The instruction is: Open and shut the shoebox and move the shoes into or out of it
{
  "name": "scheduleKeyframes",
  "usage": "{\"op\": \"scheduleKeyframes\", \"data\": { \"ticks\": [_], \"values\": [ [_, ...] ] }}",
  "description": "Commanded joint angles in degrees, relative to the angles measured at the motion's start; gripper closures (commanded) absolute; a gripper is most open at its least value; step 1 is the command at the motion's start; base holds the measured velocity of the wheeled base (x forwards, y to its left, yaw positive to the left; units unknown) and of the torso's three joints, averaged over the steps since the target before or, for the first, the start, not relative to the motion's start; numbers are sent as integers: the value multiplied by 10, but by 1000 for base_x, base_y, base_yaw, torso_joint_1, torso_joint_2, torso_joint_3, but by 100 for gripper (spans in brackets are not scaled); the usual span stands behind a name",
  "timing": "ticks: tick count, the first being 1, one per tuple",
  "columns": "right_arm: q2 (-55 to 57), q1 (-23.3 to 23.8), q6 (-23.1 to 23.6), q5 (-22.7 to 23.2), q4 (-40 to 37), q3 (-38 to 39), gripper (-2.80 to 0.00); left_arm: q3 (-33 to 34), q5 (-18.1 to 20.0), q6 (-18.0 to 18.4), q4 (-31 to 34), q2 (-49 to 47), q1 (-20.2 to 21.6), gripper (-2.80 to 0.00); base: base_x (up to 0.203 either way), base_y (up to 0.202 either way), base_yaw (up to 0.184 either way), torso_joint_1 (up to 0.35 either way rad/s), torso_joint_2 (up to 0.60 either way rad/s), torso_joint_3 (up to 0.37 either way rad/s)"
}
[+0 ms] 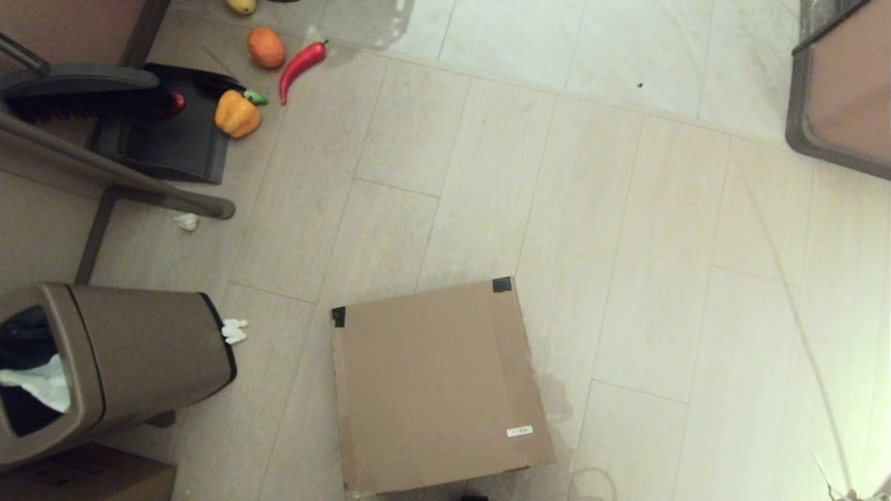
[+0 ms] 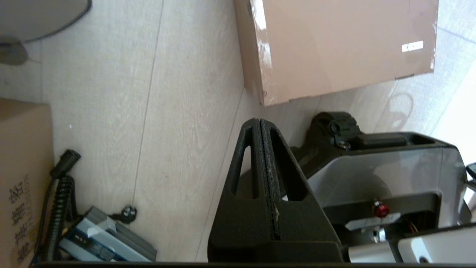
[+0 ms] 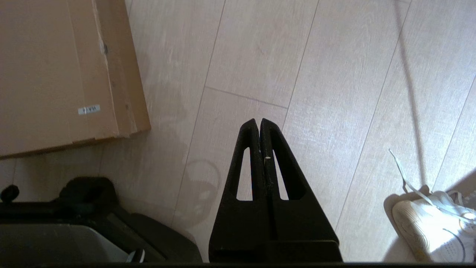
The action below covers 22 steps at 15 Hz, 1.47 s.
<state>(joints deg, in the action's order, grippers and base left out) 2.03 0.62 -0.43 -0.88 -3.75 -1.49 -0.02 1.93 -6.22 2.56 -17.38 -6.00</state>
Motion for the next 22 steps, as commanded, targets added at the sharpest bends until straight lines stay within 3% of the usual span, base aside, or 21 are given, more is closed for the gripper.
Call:
{"op": "scheduleKeyframes", "data": {
  "ticks": [1,8,12,18,21,22],
  "values": [
    [-20,-1,-2,0,1,0,0,4,1,-1,2,-6,-7,0,0,0,0,0,0,0],
    [-20,-1,-28,-4,11,3,0,6,-10,-5,-5,11,-21,0,0,0,0,0,0,0],
    [-20,-1,-36,-5,13,5,0,4,-11,-5,2,23,39,0,0,0,0,0,0,0],
    [-20,-1,-32,-3,17,9,0,7,-3,-8,-7,176,57,0,0,0,0,0,0,0],
    [-20,-1,-30,-4,35,15,0,7,2,19,-8,174,58,0,0,0,0,0,0,0],
    [-20,-1,-30,-4,35,15,0,8,4,46,-12,174,58,0,0,0,0,0,0,0]
  ]
}}
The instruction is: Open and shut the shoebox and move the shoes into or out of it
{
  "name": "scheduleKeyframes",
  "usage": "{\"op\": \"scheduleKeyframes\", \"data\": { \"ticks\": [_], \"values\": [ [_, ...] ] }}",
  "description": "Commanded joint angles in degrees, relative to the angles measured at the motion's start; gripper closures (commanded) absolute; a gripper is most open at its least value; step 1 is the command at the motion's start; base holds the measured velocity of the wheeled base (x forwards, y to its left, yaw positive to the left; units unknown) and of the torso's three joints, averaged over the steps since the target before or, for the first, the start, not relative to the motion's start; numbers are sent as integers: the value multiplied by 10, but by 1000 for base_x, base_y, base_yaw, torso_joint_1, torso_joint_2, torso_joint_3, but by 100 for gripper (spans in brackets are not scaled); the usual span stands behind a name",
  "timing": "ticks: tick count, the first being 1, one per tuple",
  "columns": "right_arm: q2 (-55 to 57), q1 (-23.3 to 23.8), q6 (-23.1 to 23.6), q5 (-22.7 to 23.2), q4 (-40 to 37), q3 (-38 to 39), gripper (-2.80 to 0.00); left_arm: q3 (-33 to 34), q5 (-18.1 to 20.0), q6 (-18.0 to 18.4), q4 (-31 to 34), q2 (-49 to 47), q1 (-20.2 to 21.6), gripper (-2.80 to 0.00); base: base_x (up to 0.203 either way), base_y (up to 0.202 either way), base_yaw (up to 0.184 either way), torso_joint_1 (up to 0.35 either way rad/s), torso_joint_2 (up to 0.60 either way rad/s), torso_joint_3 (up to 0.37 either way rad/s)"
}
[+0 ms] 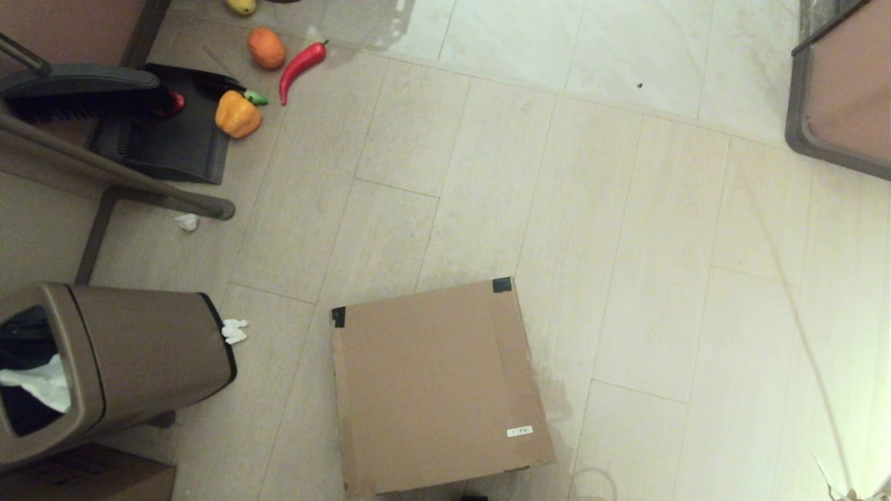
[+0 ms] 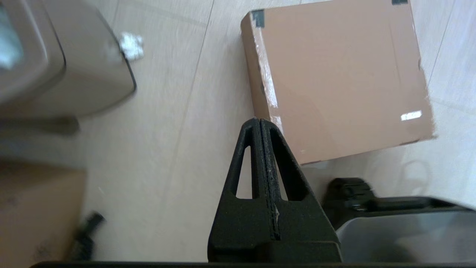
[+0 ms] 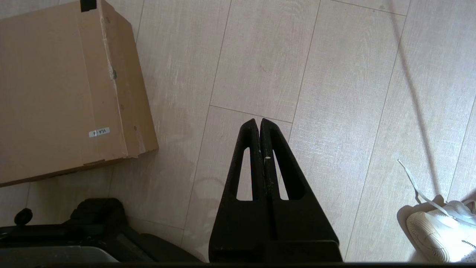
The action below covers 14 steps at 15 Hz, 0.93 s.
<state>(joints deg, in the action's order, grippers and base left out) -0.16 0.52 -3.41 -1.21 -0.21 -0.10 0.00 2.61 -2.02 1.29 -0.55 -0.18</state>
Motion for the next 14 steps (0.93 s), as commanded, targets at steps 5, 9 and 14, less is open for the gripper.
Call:
{"op": "scheduleKeyframes", "data": {
  "ticks": [5,9,14],
  "values": [
    [2,0,-1,0,-1,1,0,8,-11,-57,-2,5,0,0,0,0,0,0,0,0],
    [2,0,-3,-1,-1,1,0,8,-21,-69,-1,5,1,0,0,0,0,0,0,0],
    [2,0,-2,-1,2,1,0,9,-27,-87,-1,6,0,0,0,0,0,0,0,0]
  ]
}}
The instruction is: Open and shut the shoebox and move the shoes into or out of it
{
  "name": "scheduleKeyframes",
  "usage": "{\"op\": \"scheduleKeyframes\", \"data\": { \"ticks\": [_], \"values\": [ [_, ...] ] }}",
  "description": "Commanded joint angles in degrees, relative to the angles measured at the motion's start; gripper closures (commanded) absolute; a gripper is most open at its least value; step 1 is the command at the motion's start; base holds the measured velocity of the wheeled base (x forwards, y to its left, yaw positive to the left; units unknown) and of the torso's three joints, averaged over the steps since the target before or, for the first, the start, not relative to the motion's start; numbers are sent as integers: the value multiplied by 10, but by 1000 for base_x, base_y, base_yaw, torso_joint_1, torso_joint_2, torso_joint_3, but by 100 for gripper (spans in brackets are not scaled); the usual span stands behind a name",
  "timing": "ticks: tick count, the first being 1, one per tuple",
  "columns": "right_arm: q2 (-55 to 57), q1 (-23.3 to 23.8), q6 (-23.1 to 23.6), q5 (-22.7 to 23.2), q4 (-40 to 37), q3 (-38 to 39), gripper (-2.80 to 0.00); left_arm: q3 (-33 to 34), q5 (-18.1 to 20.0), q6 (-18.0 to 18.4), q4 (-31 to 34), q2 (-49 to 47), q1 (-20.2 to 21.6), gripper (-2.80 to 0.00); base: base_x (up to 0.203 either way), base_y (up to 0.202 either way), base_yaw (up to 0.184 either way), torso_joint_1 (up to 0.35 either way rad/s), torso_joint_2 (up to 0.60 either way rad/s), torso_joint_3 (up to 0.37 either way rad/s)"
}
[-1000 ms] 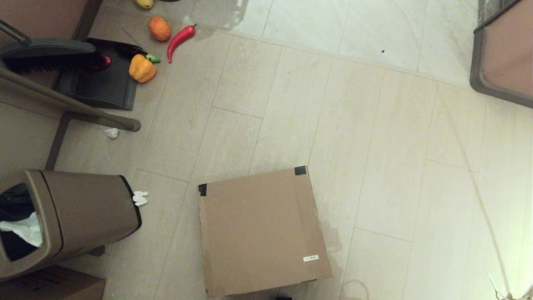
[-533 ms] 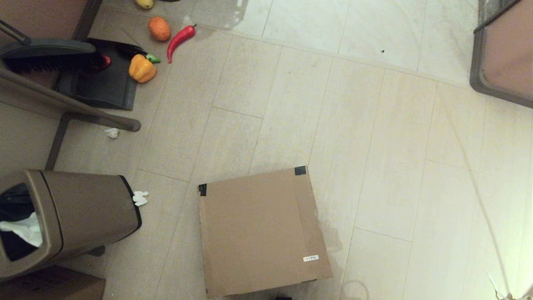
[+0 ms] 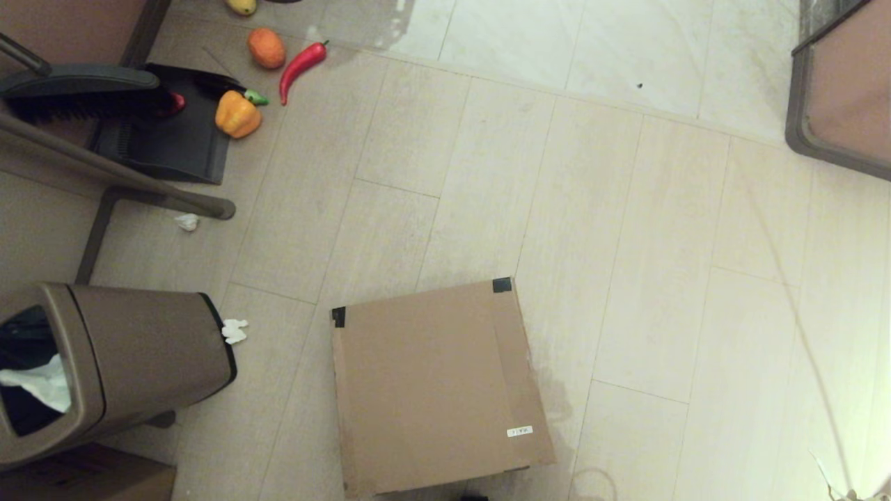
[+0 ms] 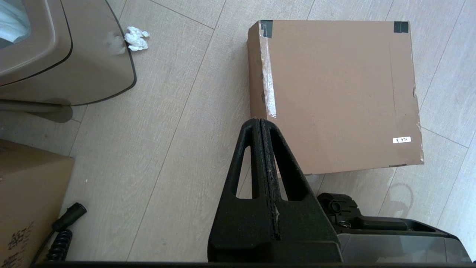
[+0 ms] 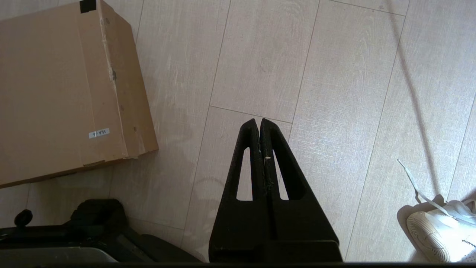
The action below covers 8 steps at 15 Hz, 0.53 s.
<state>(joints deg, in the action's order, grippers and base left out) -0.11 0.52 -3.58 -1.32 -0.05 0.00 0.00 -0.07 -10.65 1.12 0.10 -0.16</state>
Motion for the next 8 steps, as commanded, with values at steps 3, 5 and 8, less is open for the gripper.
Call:
{"op": "scheduleKeyframes", "data": {
  "ticks": [3,5,8],
  "values": [
    [1,0,2,1,-2,0,0,8,0,5,0,0,0,0,0,0,0,0,0,0],
    [1,0,2,1,-2,0,0,8,-1,-4,-1,-1,1,0,0,0,0,0,0,0],
    [1,0,2,1,-2,0,0,8,-1,-4,-1,-1,1,0,0,0,0,0,0,0]
  ]
}}
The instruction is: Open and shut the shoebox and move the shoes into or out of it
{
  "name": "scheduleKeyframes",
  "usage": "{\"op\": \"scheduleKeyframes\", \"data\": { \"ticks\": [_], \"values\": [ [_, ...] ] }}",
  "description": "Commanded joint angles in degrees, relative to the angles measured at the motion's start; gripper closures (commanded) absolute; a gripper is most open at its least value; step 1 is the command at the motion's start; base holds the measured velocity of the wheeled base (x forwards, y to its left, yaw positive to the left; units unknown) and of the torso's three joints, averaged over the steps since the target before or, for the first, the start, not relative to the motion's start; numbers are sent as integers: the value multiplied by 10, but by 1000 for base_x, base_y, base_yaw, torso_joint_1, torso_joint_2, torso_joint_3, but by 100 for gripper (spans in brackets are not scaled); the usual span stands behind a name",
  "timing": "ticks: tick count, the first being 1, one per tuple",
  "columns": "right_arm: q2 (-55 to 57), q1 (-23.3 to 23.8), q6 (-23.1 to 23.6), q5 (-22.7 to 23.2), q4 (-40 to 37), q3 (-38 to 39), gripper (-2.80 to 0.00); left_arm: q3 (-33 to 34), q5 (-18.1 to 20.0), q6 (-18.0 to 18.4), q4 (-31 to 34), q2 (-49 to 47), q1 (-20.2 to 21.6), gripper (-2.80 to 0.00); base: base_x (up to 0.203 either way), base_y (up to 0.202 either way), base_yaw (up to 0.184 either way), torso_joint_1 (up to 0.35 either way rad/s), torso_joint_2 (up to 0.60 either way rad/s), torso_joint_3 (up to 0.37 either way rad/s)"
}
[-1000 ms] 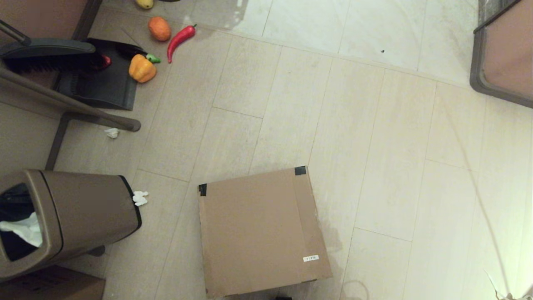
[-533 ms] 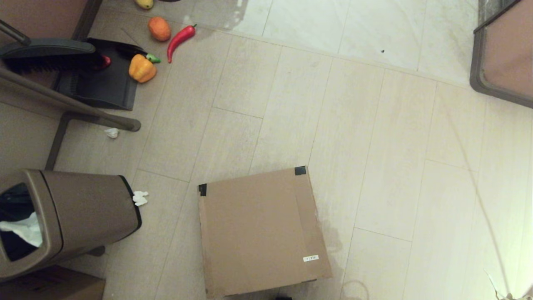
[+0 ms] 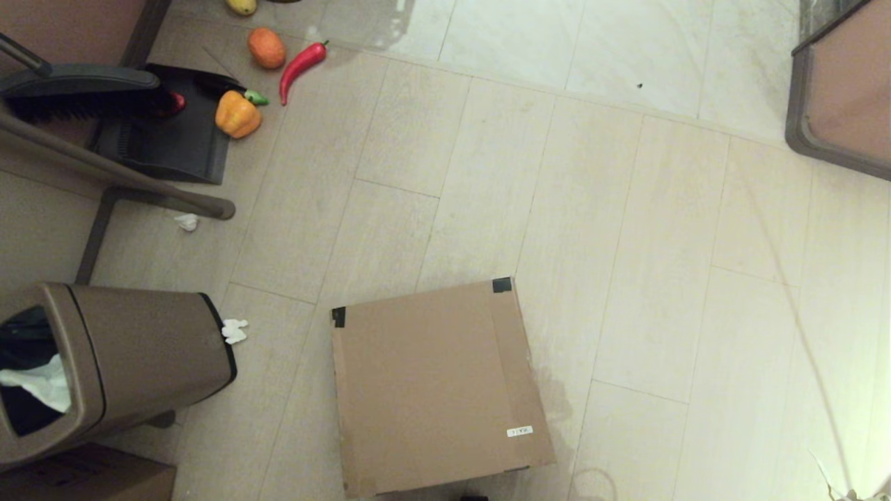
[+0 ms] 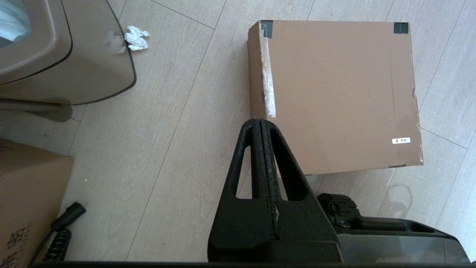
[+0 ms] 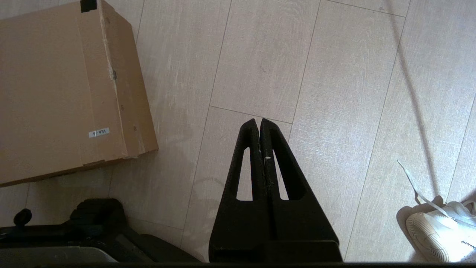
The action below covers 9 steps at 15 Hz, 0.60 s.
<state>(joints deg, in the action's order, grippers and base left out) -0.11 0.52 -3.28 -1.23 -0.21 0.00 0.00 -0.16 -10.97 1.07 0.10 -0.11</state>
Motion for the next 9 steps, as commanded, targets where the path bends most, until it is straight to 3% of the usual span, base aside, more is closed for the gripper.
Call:
{"op": "scheduleKeyframes", "data": {
  "ticks": [1,9],
  "values": [
    [1,0,-1,0,-1,0,0,8,0,-1,0,-1,0,0,0,0,0,0,0,0],
    [1,0,-1,1,-1,0,0,8,0,-2,0,0,0,0,0,0,0,0,0,0]
  ]
}}
